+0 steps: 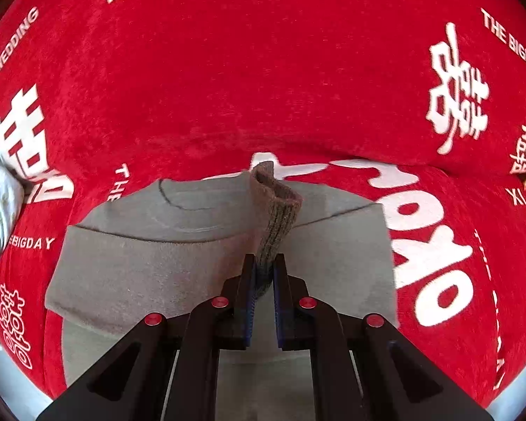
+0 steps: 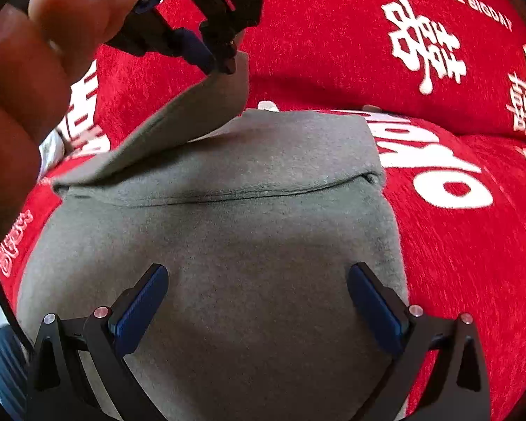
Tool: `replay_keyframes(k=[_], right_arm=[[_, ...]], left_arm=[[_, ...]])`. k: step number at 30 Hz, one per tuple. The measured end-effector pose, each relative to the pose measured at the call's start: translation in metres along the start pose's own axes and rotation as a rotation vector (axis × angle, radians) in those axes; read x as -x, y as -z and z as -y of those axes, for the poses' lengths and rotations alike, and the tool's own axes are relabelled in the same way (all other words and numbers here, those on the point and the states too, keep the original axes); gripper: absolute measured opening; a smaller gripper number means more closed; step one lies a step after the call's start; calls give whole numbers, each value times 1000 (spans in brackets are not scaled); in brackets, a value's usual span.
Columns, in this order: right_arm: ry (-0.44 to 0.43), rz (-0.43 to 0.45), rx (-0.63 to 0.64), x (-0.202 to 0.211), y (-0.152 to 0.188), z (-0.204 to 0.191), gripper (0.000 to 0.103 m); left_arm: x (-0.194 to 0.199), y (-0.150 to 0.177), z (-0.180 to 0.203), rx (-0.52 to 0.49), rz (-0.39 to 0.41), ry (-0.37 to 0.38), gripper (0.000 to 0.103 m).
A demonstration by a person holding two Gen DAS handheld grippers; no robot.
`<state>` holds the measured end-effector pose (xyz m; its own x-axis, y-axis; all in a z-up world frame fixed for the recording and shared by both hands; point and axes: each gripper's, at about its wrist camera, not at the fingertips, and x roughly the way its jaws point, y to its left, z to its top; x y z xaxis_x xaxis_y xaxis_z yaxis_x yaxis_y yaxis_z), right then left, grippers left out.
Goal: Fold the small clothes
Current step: 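Grasp the other sleeve cuff with the left gripper and fold it across the body, then open the left gripper to release the sleeve onto the sweater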
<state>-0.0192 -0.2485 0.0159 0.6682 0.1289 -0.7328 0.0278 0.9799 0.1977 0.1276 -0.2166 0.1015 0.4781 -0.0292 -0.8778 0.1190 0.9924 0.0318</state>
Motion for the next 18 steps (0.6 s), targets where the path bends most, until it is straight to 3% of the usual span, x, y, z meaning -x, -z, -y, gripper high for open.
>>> replay_keyframes(k=[8, 13, 18], right_arm=[[-30, 19, -31, 5, 1, 11, 102], [-34, 31, -35, 6, 1, 12, 102], [-21, 35, -19, 6, 2, 9, 102]], left_arm=[[-2, 1, 23, -66, -7, 82, 10], [-11, 4, 30, -89, -42, 186, 10], [-19, 8, 40, -140, -60, 222, 10]])
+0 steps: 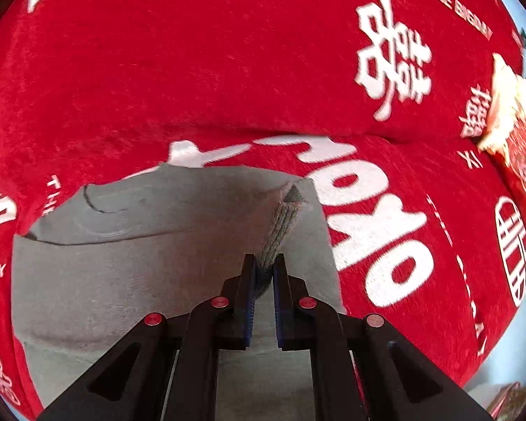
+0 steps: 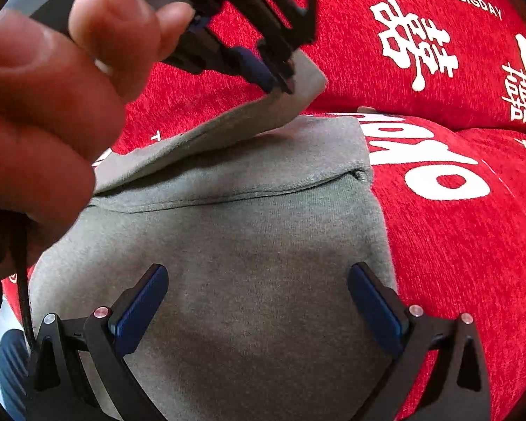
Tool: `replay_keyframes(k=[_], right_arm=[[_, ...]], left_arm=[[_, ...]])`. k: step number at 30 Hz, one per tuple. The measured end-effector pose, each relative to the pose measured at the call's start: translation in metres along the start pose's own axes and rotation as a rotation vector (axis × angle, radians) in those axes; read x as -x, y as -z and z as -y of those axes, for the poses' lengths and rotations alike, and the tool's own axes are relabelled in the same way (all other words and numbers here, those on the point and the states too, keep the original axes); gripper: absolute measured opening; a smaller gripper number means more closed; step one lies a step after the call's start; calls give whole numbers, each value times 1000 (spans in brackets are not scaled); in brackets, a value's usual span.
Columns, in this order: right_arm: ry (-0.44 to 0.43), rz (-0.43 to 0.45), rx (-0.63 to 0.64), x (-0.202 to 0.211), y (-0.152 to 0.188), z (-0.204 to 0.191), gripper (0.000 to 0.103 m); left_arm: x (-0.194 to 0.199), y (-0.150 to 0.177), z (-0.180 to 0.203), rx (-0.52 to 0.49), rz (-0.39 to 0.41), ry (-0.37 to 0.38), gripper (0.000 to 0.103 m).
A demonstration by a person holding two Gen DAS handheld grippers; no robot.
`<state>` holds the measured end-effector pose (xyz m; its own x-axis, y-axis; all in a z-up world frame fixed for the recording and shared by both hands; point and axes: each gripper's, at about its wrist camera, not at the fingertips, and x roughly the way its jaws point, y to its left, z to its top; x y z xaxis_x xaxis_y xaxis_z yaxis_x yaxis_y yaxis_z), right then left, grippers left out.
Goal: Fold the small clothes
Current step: 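Open the left gripper to release the sleeve onto the sweater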
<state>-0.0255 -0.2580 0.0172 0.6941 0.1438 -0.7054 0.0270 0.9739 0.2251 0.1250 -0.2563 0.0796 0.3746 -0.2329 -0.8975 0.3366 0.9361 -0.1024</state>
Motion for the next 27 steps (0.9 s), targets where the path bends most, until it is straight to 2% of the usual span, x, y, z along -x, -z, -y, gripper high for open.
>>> replay_keyframes(k=[9, 13, 18, 23, 24, 27], right_arm=[[23, -1, 28, 0, 3, -7, 102], [37, -5, 44, -2, 4, -10, 102], [37, -7, 48, -2, 4, -11, 102], [8, 0, 25, 2, 3, -6, 102], [4, 1, 20, 5, 4, -4, 102], [6, 4, 10, 10, 6, 0, 102]], left_arm=[[-25, 6, 10, -59, -56, 108, 11], [-42, 8, 3, -29, -110, 161, 11], [-54, 14, -8, 3, -168, 187, 11], [-44, 19, -16, -2, -162, 216, 11], [-42, 21, -17, -3, -158, 231, 11], [-40, 25, -28, 51, -153, 357, 11]])
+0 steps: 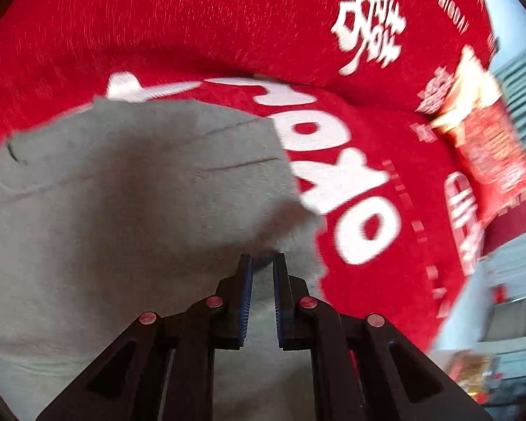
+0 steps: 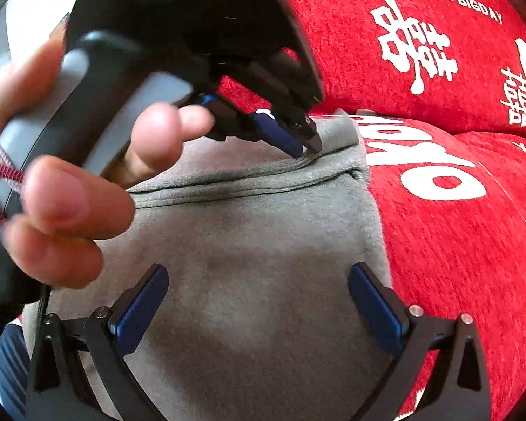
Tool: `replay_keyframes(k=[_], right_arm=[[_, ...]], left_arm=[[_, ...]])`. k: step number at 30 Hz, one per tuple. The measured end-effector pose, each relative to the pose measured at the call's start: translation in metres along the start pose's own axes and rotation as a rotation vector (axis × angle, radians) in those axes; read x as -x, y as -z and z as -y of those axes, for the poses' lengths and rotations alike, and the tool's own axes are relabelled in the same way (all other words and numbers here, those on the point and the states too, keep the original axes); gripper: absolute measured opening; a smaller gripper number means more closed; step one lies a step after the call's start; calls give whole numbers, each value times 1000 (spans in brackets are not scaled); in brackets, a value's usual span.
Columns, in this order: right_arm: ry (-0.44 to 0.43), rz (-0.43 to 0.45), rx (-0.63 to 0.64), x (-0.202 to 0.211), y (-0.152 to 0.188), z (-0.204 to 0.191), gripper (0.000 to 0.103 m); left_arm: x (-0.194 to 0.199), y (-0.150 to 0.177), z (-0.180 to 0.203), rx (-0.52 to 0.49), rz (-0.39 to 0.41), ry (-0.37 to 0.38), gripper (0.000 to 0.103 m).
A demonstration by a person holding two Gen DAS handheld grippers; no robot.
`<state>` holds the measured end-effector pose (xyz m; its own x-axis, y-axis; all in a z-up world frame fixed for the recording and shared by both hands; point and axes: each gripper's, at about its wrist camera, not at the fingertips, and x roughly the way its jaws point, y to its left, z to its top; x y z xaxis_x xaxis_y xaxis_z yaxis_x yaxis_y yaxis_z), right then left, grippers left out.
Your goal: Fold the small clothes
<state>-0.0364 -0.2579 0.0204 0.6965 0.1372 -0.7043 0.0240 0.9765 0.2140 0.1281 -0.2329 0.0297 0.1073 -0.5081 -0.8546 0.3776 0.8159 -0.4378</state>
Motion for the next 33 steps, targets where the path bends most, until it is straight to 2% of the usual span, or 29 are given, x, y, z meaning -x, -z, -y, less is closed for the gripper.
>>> replay_keyframes(k=[1, 2, 5, 6, 7, 10, 11, 12, 13, 14, 15, 19, 20, 22, 23, 26, 29, 31, 32, 33], right_arm=[[3, 0, 0, 2, 1, 1, 102], [3, -1, 0, 3, 1, 1, 102], [33, 4, -6, 14, -2, 4, 103], [46, 11, -10, 17, -4, 7, 103], [52, 18, -16, 20, -5, 10, 103], [70, 33, -76, 28, -13, 26, 103], [70, 34, -104, 29, -16, 31, 103], [69, 34, -117, 29, -18, 33, 103], [72, 35, -130, 29, -21, 36, 103], [75, 37, -139, 27, -25, 37, 103], [75, 38, -139, 26, -28, 37, 103], [81, 55, -95, 17, -53, 24, 103], [74, 64, -81, 11, -65, 18, 103], [57, 58, -73, -3, -84, 10, 103], [42, 48, -67, -12, -93, 5, 103], [8, -10, -38, -46, -117, -9, 103], [36, -90, -10, -80, -125, -13, 103], [93, -159, 16, -99, -122, -10, 102], [172, -200, 29, -107, -117, -4, 102], [270, -217, 33, -112, -113, 5, 102]], left_arm=[[1, 1, -4, 18, 6, 43, 11], [2, 2, -6, 18, 23, 56, 11], [19, 11, -13, -6, 109, 17, 11], [30, 16, -19, -6, 160, -2, 11], [41, 21, -25, -8, 202, -30, 0], [63, 32, -44, 5, 274, -27, 0], [69, 35, -50, 20, 295, -77, 2], [69, 36, -56, 36, 268, -141, 31], [72, 38, -61, 47, 252, -165, 75], [76, 41, -66, 55, 265, -163, 86], [84, 47, -72, 75, 309, -162, 88], [112, 63, -100, 141, 367, -166, 88], [115, 65, -106, 144, 375, -190, 88], [118, 66, -124, 152, 375, -304, 88], [119, 64, -138, 169, 365, -351, 88], [123, 65, -179, 256, 353, -365, 88], [120, 64, -210, 301, 334, -375, 88], [114, 64, -221, 289, 306, -387, 88], [111, 64, -222, 267, 295, -402, 88], [108, 65, -220, 222, 289, -456, 88]])
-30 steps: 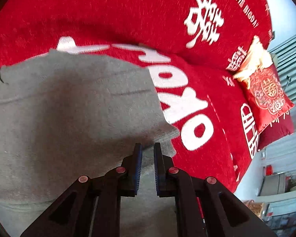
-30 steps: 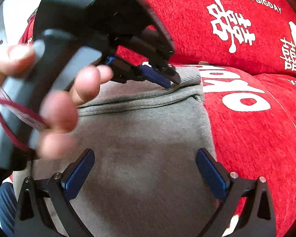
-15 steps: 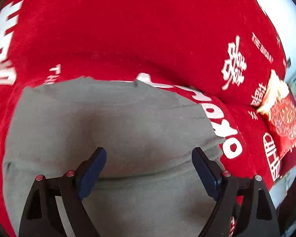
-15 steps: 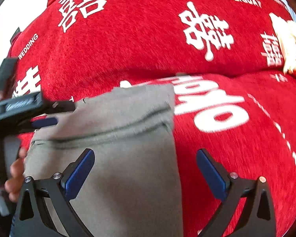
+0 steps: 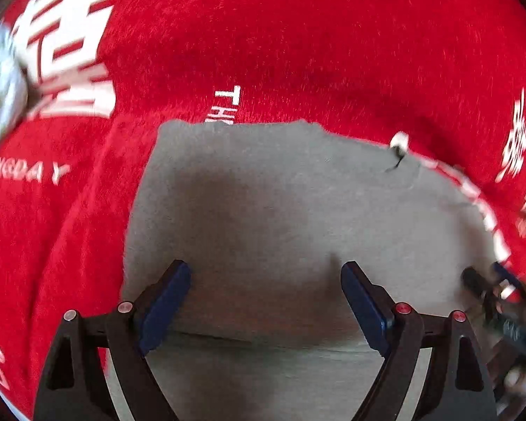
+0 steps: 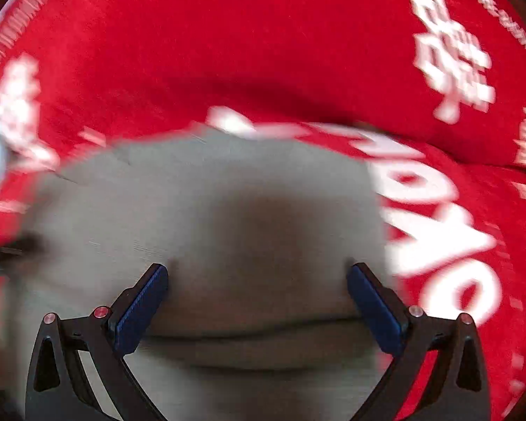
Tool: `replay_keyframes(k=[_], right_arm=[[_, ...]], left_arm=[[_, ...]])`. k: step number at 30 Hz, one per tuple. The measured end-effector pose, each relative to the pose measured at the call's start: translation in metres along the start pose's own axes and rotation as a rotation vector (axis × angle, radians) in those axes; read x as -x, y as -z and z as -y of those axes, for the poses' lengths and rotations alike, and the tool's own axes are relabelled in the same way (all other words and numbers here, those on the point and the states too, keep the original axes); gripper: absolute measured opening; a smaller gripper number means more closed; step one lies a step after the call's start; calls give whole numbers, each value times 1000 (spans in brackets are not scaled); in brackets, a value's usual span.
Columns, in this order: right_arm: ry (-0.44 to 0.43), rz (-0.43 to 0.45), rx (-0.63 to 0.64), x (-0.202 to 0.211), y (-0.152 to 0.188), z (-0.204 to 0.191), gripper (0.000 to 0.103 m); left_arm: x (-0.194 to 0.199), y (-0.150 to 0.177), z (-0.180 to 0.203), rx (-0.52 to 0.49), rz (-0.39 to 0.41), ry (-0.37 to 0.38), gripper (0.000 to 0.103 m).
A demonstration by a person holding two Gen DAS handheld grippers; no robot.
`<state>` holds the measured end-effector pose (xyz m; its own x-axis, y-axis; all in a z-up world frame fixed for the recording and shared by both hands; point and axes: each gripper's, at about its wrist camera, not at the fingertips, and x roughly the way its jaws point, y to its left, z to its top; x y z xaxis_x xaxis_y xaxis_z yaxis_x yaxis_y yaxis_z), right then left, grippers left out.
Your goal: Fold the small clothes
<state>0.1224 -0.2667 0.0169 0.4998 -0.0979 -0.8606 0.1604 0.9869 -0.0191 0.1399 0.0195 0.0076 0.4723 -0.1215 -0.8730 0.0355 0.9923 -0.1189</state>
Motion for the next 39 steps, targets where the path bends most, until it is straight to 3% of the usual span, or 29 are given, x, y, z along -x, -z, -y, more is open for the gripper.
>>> replay_keyframes(k=[2, 3, 4, 6, 9, 12, 14, 17, 18, 26, 31, 34, 39], right_arm=[[-2, 24, -69, 6, 4, 13, 102], [12, 23, -105, 13, 5, 17, 103], [-9, 35, -111, 22, 8, 16, 103], [-76, 79, -68, 42, 16, 4, 103], [-177, 87, 33, 59, 30, -27, 102], [-144, 37, 71, 52, 49, -49, 102], [-128, 4, 74, 46, 68, -53, 102], [-101, 77, 93, 61, 96, -56, 102], [-104, 89, 84, 65, 102, -55, 102], [-110, 212, 118, 107, 166, -55, 102], [-107, 235, 140, 124, 199, -51, 102], [-112, 215, 153, 134, 221, -47, 102], [-83, 112, 231, 143, 249, -47, 102]], left_arm=[[2, 3, 4, -24, 2, -36, 88], [7, 4, 4, -16, 15, -18, 88], [16, 9, 5, 2, 46, 37, 88], [22, 17, 15, -9, 48, 79, 88], [25, 41, 37, -123, 60, -7, 88], [21, 59, 38, -131, 14, -22, 89], [31, 75, 34, -134, 55, -27, 89], [40, 94, 30, -147, 71, -20, 91], [43, 99, 31, -152, 70, -19, 103], [75, 161, 25, -177, 163, -12, 103], [92, 196, 18, -197, 179, 1, 103], [101, 217, 11, -185, 147, 25, 103], [108, 249, 16, -275, 87, -10, 103]])
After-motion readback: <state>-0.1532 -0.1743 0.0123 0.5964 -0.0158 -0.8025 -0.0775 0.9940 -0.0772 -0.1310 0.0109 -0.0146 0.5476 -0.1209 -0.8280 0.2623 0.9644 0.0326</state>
